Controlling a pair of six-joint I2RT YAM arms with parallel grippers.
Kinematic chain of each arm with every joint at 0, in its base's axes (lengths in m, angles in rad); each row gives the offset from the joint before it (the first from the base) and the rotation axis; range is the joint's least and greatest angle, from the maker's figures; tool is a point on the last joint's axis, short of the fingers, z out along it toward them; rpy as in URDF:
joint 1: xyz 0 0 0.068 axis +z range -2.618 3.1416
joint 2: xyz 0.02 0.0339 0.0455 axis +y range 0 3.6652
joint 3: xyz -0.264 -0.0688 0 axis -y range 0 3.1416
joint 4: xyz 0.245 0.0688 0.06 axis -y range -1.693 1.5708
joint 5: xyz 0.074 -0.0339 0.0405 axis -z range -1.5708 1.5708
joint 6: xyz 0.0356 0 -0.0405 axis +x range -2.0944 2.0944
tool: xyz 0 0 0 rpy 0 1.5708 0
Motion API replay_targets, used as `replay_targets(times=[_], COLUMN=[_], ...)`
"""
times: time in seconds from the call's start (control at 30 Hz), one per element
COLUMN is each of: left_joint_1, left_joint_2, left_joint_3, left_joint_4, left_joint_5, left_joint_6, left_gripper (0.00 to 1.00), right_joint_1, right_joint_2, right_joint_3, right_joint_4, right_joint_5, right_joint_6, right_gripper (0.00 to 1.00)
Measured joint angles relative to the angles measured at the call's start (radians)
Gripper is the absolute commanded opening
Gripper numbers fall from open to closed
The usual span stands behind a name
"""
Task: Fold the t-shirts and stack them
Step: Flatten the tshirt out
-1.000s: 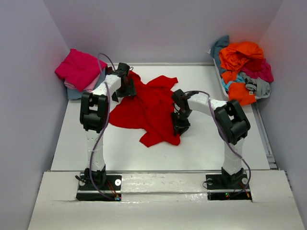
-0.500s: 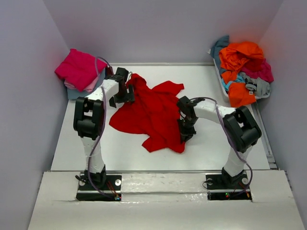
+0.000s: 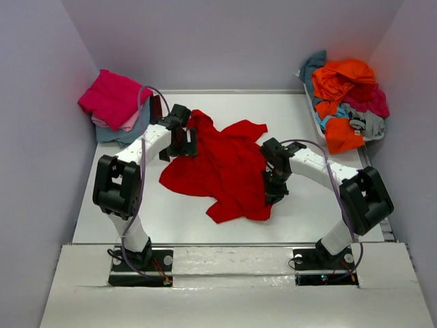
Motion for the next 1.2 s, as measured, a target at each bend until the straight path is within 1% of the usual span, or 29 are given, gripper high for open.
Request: replay_targets(times=[0.1, 0.2, 0.4, 0.6, 0.7, 0.77, 0.83, 0.87, 0.97, 1.0, 1.07, 1.1, 1.13, 1.17, 1.2], left_joint_1=[-0.041, -0.076, -0.081, -0.081, -0.081, -0.080, -0.078, -0.077, -0.077, -0.076, -0.077, -0.077, -0.077, -0.077, -0.076], left_joint_2=[-0.055, -0.112, -0.124, -0.101, -0.051, -0.020, -0.014, -0.012, -0.011, -0.011, -0.016, -0.024, -0.035, -0.051, -0.069], left_joint_3=[-0.052, -0.146, -0.289, -0.296, -0.296, -0.290, -0.287, -0.284, -0.284, -0.285, -0.293, -0.305, -0.319, -0.338, -0.359], left_joint_4=[-0.002, -0.002, 0.009, 0.052, 0.078, 0.082, 0.091, 0.091, 0.092, 0.093, 0.100, 0.107, 0.117, 0.123, 0.131], left_joint_5=[0.001, 0.023, 0.048, 0.049, 0.050, 0.059, 0.064, 0.068, 0.069, 0.070, 0.071, 0.072, 0.073, 0.073, 0.074], left_joint_6=[-0.002, -0.012, -0.020, -0.021, -0.022, -0.023, -0.023, -0.023, -0.024, -0.024, -0.028, -0.031, -0.034, -0.034, -0.041], left_gripper=[0.99, 0.99, 0.99, 0.99, 0.99, 0.96, 0.91, 0.84, 0.70, 0.59, 0.42, 0.27, 0.22, 0.14, 0.12], right_joint_1=[0.000, 0.000, 0.000, 0.000, 0.000, 0.000, 0.000, 0.000, 0.000, 0.000, 0.000, 0.000, 0.000, 0.000, 0.000], right_joint_2=[0.001, 0.008, 0.021, 0.021, 0.021, 0.021, 0.021, 0.021, 0.021, 0.021, 0.021, 0.021, 0.021, 0.021, 0.021], right_joint_3=[0.000, 0.008, 0.037, 0.040, 0.040, 0.040, 0.040, 0.040, 0.040, 0.040, 0.040, 0.040, 0.040, 0.040, 0.040], right_joint_4=[-0.003, -0.009, -0.011, -0.010, -0.010, -0.009, -0.008, -0.008, -0.008, -0.008, -0.009, -0.008, -0.009, -0.009, -0.009], right_joint_5=[0.002, 0.003, 0.005, 0.005, 0.005, 0.005, 0.005, 0.005, 0.005, 0.005, 0.006, 0.006, 0.007, 0.010, 0.011], right_joint_6=[0.001, 0.000, 0.000, -0.001, -0.001, -0.001, -0.001, -0.002, -0.002, -0.002, -0.002, -0.001, -0.001, 0.000, 0.001], right_gripper=[0.20, 0.20, 0.20, 0.20, 0.20, 0.20, 0.20, 0.20, 0.19, 0.18, 0.16, 0.15, 0.15, 0.13, 0.13])
